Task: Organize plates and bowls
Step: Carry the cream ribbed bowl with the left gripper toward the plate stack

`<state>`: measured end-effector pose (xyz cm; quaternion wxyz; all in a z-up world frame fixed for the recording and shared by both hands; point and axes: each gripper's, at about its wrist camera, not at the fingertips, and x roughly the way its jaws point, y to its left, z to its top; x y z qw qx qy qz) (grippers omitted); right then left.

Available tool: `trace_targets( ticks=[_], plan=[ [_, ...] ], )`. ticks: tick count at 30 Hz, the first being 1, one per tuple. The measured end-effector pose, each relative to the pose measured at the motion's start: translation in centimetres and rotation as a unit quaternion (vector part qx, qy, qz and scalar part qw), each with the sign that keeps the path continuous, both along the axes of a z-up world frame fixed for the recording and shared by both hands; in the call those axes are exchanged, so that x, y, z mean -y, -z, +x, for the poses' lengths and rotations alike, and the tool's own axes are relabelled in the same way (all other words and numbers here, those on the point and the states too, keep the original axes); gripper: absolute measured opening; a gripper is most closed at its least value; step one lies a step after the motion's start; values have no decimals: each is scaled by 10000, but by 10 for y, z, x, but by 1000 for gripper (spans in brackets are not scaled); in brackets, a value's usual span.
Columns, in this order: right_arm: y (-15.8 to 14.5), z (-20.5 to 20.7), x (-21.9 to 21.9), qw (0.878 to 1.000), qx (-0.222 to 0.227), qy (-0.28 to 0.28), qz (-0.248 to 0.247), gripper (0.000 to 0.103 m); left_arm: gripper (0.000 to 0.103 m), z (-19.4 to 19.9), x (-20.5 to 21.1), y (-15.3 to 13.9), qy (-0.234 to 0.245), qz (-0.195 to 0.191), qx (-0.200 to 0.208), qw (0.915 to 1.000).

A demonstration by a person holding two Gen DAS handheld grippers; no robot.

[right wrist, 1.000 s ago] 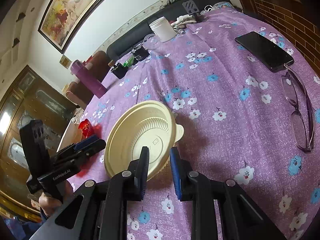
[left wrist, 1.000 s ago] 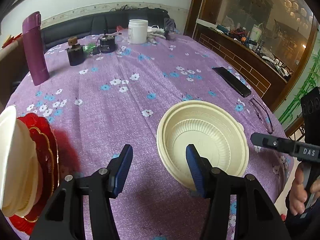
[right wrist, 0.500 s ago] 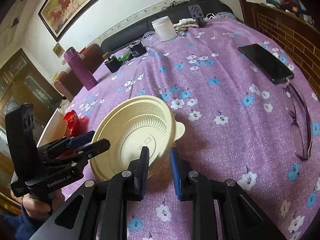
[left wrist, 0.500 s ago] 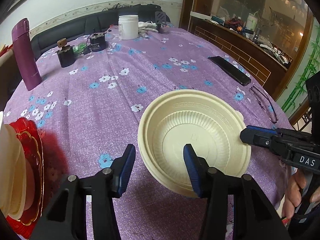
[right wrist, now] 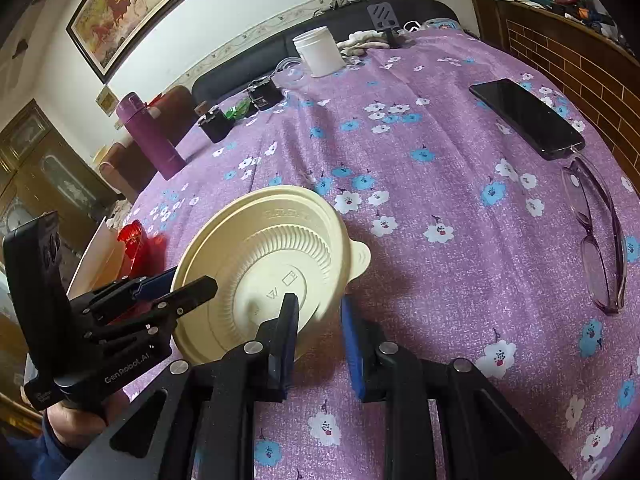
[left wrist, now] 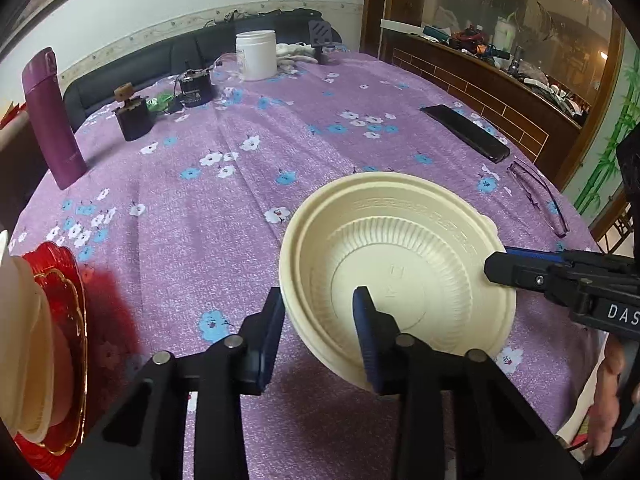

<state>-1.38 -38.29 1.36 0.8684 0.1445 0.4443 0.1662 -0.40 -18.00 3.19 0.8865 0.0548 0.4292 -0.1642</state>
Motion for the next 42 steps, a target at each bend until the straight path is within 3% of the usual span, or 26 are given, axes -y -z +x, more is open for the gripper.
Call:
trace_targets(
  ticks=[21, 42],
  plan=[
    [-17, 3, -18, 9998, 104, -162, -99, 25, 31, -7, -16, -17, -210, -26, 279, 9994],
    [-66, 5, -61, 9967, 537, -596, -147, 26, 31, -23, -61, -66, -658, -268, 850, 9938]
  ],
)
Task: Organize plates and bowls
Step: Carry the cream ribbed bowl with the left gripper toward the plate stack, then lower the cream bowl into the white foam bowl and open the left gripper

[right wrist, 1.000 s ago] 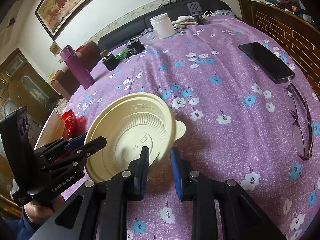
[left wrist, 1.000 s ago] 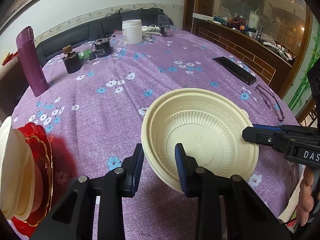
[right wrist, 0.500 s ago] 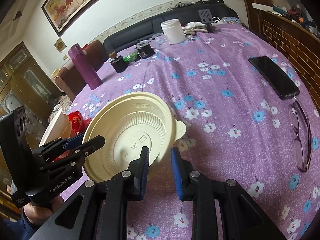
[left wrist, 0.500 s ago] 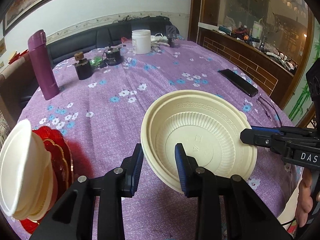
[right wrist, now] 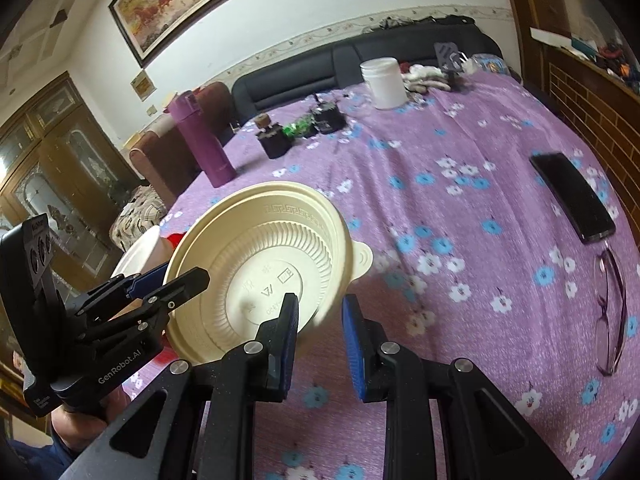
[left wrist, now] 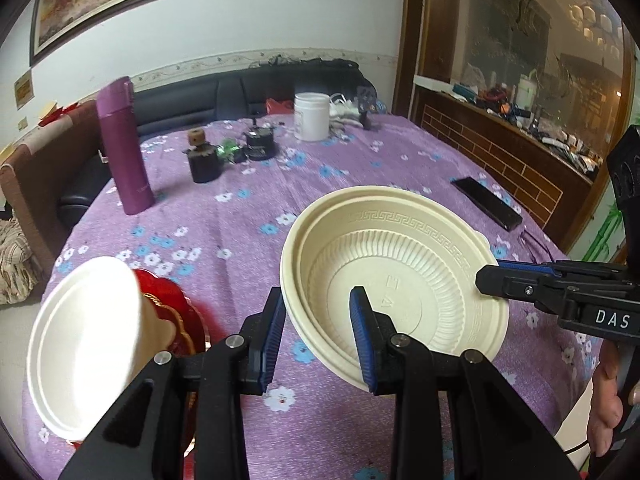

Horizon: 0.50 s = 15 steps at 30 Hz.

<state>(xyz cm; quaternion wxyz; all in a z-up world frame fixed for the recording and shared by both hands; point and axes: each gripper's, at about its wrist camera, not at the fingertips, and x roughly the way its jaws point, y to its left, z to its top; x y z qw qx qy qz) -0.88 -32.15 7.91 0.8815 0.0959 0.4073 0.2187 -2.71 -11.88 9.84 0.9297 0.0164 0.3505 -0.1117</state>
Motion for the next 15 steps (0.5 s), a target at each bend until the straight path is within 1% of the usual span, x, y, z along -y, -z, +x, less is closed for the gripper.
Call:
trace_targets(
  ticks=[8, 15],
  plan=[
    [-26, 4, -31, 9993, 254, -280, 32, 26, 32, -12, -34, -24, -367, -109, 322, 9987],
    [-43, 7, -69, 9971, 431, -628, 65, 26, 32, -20, -68, -35, -750, -172, 465, 9959]
  ],
)
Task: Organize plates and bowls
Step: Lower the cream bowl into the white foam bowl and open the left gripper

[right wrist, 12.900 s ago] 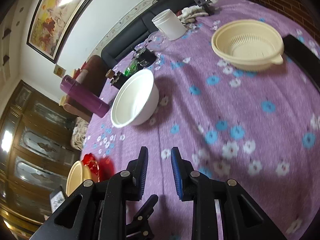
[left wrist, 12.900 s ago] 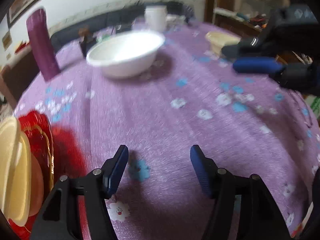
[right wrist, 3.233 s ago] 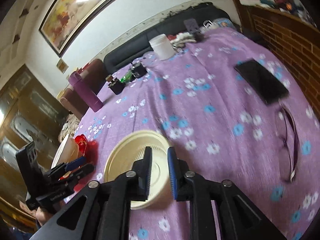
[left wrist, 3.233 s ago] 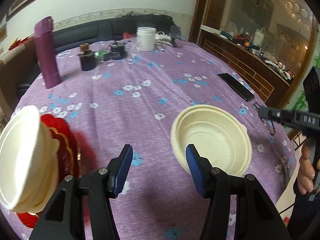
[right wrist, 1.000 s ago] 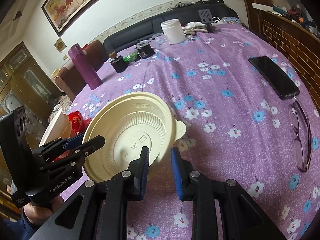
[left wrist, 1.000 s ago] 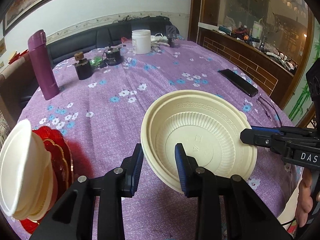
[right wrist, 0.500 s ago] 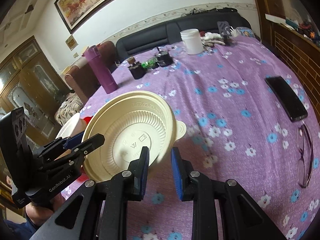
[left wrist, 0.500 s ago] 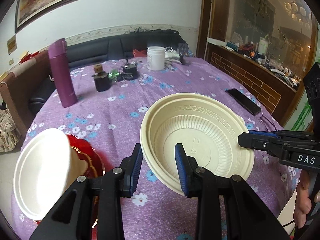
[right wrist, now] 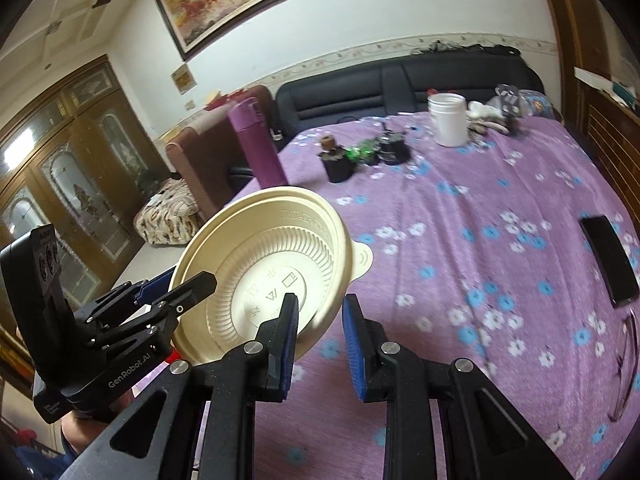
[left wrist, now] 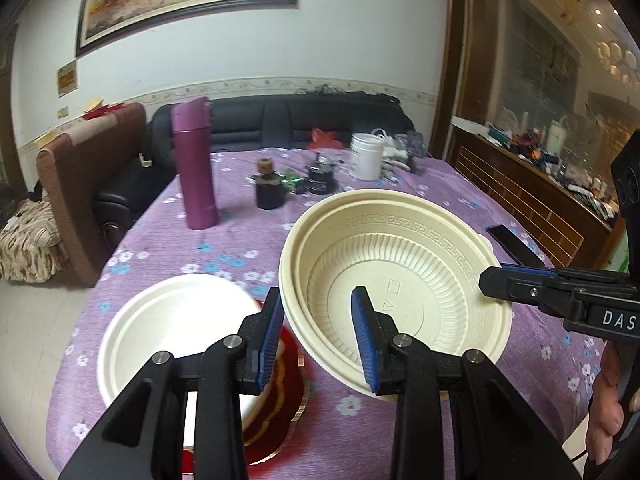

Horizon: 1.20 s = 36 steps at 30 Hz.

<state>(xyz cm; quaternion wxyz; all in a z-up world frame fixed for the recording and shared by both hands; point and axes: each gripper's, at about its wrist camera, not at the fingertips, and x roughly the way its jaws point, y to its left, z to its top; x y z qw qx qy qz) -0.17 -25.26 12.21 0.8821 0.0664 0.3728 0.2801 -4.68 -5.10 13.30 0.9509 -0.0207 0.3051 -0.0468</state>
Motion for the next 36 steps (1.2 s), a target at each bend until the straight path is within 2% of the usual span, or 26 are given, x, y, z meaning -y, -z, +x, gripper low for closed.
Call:
trace_targets(
  ticks=[4, 16, 24, 36],
  plan=[
    [-4, 3, -20, 9998, 2, -173, 38, 26, 36, -7, -17, -5, -186, 8, 73, 9998],
    [-7, 4, -92, 9971, 13, -760, 11, 26, 37, -29, -79, -10, -927, -16, 216, 9955],
    [12, 12, -127, 9948, -169, -992, -133, 26, 37, -35, -112, 4, -1211, -193, 73, 9924],
    [41, 24, -159, 9919, -401, -1117, -457, 26, 37, -31, -134, 27, -1385, -359, -145, 9896]
  ],
)
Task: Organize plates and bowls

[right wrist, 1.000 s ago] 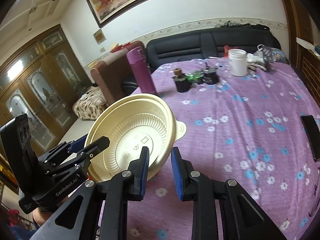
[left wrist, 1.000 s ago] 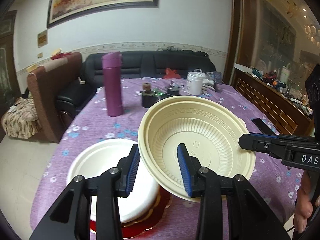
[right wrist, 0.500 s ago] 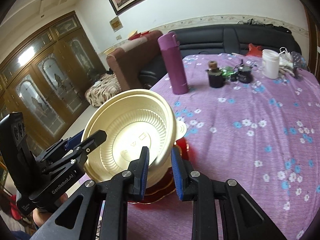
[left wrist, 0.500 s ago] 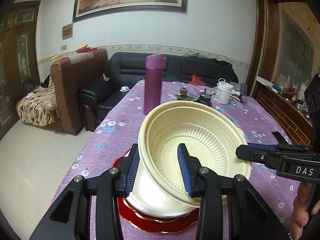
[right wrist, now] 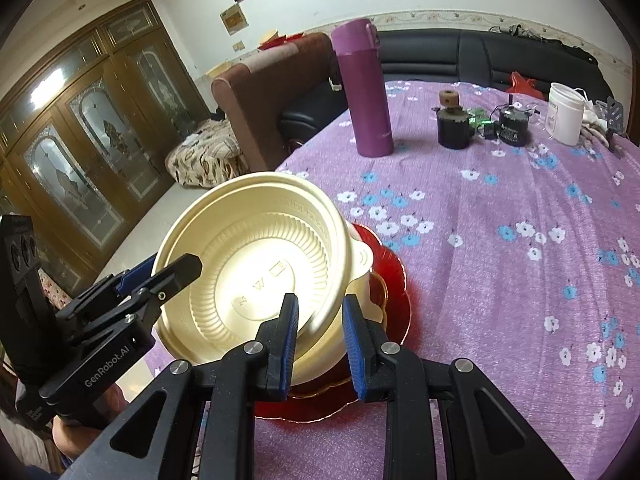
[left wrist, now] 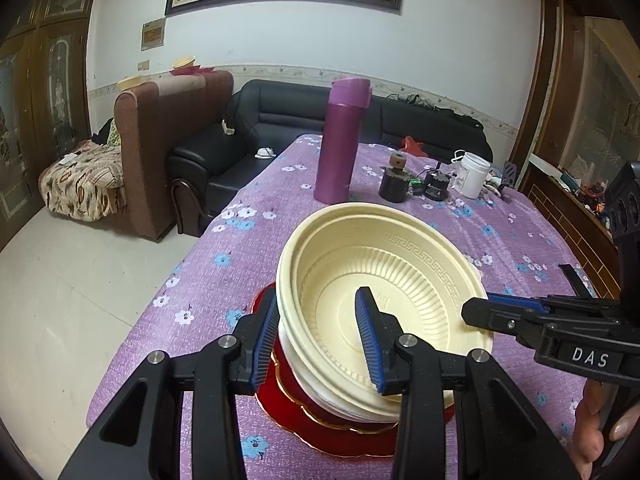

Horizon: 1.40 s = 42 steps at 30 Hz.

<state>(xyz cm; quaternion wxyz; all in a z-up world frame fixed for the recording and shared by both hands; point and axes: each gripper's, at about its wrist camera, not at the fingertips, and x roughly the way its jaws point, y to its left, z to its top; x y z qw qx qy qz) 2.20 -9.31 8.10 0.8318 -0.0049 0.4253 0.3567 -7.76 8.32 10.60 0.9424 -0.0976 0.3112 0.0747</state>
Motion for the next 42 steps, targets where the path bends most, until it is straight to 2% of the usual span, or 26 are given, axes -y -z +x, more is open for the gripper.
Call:
trace_targets(
  ticks=[15, 42],
  plan=[
    [7, -2, -5, 9999, 25, -19, -131, 26, 37, 6, -5, 16, 3, -117, -192, 9997],
    [11, -4, 10, 9999, -86, -80, 41, 29, 37, 5, -4, 17, -43, -84, -216, 9997]
  ],
)
